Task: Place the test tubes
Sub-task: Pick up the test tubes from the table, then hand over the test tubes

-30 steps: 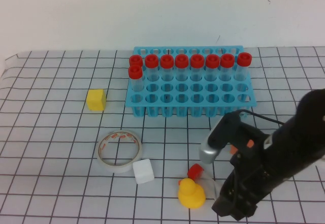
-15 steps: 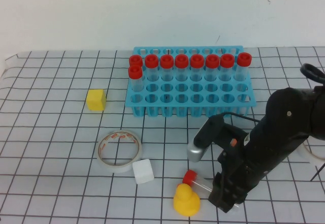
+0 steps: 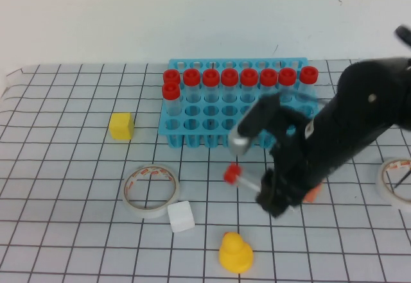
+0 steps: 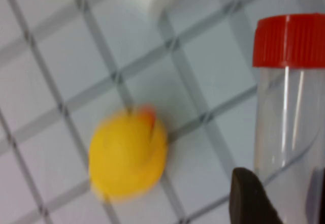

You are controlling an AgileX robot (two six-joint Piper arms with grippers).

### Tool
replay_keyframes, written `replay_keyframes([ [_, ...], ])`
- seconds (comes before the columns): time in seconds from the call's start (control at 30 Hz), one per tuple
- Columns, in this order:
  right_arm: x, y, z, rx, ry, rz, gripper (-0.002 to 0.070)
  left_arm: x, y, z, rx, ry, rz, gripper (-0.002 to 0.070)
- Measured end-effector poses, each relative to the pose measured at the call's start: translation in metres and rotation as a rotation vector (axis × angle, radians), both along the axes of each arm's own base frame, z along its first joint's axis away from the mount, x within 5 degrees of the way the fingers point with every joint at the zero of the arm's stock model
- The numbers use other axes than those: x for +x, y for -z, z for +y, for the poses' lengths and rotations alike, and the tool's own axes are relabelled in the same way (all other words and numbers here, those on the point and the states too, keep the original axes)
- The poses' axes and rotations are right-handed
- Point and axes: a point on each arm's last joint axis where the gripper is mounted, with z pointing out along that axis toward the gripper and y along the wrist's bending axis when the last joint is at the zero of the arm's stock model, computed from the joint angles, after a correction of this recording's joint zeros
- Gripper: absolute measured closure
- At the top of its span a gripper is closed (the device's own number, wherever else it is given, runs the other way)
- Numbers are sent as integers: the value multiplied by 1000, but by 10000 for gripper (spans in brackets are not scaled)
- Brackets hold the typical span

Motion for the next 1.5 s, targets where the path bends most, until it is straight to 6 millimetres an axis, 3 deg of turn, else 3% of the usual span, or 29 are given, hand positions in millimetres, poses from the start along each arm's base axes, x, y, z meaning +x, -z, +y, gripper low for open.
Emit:
replay_keyframes([
  [0.23, -3, -63, 4, 315, 63, -287, 442, 1, -16, -7, 10, 83, -167, 676],
  [0.37, -8, -74, 14, 482, 33, -330, 442, -2, -20, -17, 8, 201, -209, 676],
  [0.63, -38, -88, 55, 795, -124, -410, 442, -8, -32, -29, -99, 334, -302, 660],
  [0.73, -51, -92, 68, 836, -199, -459, 442, -8, -35, -28, -130, 319, -323, 559],
  [0.9, -71, -94, 81, 886, -338, -456, 442, -7, -37, -27, -216, 298, -323, 262],
  [0.97, -77, -95, 83, 909, -383, -442, 442, -8, -38, -27, -237, 302, -320, 214],
  [1.17, -85, -92, 88, 961, -476, -376, 442, -10, -38, -32, -280, 354, -305, 183],
  [1.5, -88, -72, 97, 996, -558, -257, 442, -13, -41, -36, -301, 412, -334, 193],
])
